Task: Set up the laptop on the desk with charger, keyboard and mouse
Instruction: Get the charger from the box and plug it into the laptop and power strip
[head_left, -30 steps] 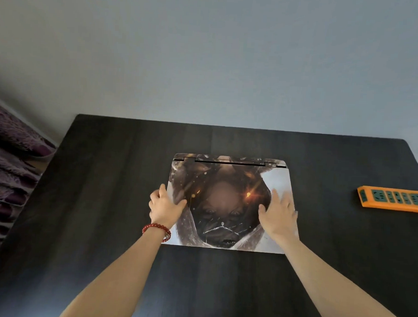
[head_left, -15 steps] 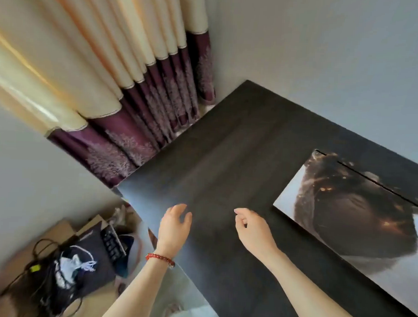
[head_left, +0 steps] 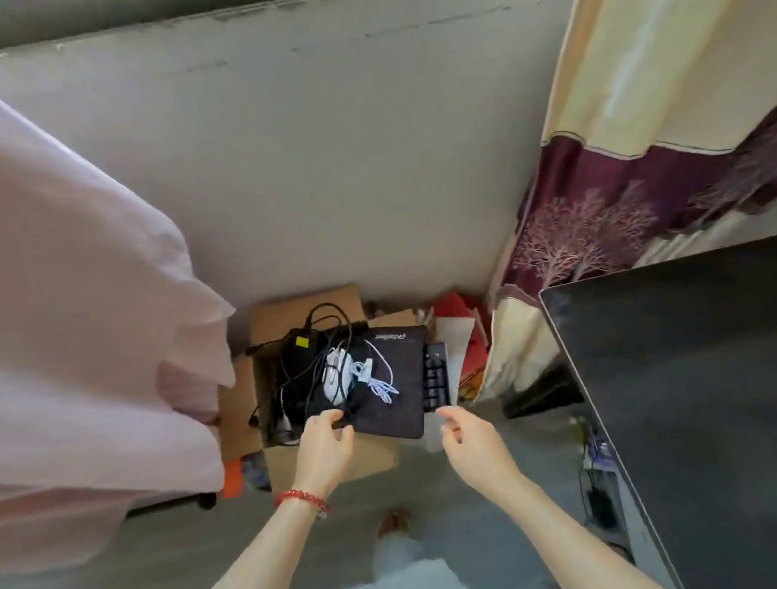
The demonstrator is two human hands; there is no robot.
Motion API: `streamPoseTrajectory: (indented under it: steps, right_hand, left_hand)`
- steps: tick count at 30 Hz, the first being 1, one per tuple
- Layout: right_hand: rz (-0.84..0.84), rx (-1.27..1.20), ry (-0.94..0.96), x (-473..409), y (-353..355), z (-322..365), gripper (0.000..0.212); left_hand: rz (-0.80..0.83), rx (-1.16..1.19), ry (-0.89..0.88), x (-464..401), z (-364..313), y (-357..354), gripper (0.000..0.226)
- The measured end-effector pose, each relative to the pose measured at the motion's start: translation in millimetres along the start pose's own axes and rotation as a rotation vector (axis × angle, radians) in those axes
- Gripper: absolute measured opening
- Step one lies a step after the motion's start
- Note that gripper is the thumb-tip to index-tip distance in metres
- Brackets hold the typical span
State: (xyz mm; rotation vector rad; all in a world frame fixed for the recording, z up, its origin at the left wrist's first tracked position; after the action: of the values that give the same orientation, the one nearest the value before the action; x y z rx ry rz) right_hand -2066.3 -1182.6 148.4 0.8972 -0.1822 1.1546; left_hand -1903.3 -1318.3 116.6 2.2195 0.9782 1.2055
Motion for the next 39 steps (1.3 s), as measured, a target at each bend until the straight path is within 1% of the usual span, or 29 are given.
streamPoseTrajectory:
  steps: [5,10,11,14,15,16,17,18,20,22,24,25,27,28,31,34,36,37,39]
  right_hand:
    - [0.005,0.056,0.035,-84.3,-49.6,29.2,0.039]
    - [-0.035,-0.005,0.031,-159.1,-81.5,26.7,0.041]
    - [-0.037,-0.012,0.023,-171.6,-87.5,22.0,0.041]
    - [-0.030,-0.027,-0.005,-200.4,-100.6,4.9,0.042]
    - [-0.034,-0.036,-0.016,-204.9,-101.2,2.3,0.042]
    - [-0.036,-0.042,-0.029,-209.8,-102.9,-2.7,0.041]
    - [-0.043,-0.046,-0.037,-213.7,-103.4,-6.1,0.041]
    - [-0.054,-0.054,-0.044,-216.5,-102.4,-8.2,0.041]
    - [-0.069,-0.074,-0.060,-220.3,-98.1,-12.0,0.039]
    - [-0.063,-0.086,-0.065,-219.2,-94.3,-13.1,0.039]
    - [-0.046,-0.100,-0.060,-217.9,-91.7,-10.1,0.038]
    - [-0.035,-0.107,-0.058,-216.8,-91.3,-7.3,0.038]
    - [-0.012,-0.129,-0.039,-215.4,-90.5,2.9,0.038]
    - [0.003,-0.133,-0.030,-214.9,-91.4,5.3,0.038]
    - [0.024,-0.103,0.054,-210.0,-89.0,25.4,0.044]
    - [0.043,-0.005,0.204,-203.9,-81.5,55.5,0.058]
    - [0.057,0.073,0.309,-199.5,-73.6,79.4,0.066]
    - [0.071,0.120,0.386,-187.1,-63.4,102.0,0.070]
    - [0.096,0.207,0.486,-184.5,-56.2,120.4,0.076]
  left_hand:
    - [0.001,-0.043,0.061,-85.9,37.6,13.2,0.054]
    - [-0.010,-0.094,0.084,-180.4,47.9,-4.5,0.072]
    - [0.000,-0.136,0.099,-196.1,50.0,-13.4,0.079]
    - [0.077,-0.240,0.166,-231.9,53.9,-44.9,0.114]
    - [0.083,-0.242,0.180,-236.4,53.3,-51.9,0.122]
    - [0.067,-0.238,0.196,-241.0,53.9,-60.1,0.124]
    - [0.015,-0.245,0.202,-244.1,54.6,-64.1,0.121]
    - [-0.054,-0.263,0.198,-246.0,56.4,-64.7,0.113]
    - [-0.145,-0.303,0.192,-249.6,61.2,-58.3,0.091]
    - [-0.128,-0.247,0.189,-250.5,70.0,-47.6,0.076]
    - [-0.071,-0.051,0.216,-249.4,77.6,-36.0,0.062]
    - [-0.043,0.016,0.225,-246.6,80.7,-31.1,0.051]
    - [-0.022,0.040,0.197,-237.6,82.0,-20.0,0.032]
    - [-0.017,0.044,0.170,-231.8,81.6,-19.0,0.029]
    - [-0.071,0.075,0.077,-205.5,83.2,0.7,0.028]
    - [-0.149,0.056,0.010,-177.0,83.4,29.3,0.024]
    - [-0.202,0.092,-0.041,-162.9,74.8,47.8,0.024]
    - [-0.246,0.117,-0.075,-143.5,62.2,67.1,0.024]
    - [-0.254,0.134,-0.160,-130.8,43.7,76.8,0.022]
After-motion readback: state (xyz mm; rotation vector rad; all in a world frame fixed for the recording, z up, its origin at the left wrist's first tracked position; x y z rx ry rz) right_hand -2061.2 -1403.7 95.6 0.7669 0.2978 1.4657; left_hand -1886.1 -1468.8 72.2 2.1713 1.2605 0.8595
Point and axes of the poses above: each hand's wrist, its own x-axis away from the middle knuckle, its own y-axis out of the back of the hand, z = x × y, the point moved 2 cm from there along -x, towards the middle knuckle, and after that the axes turned 4 degrees about z, right-handed, at the moved point
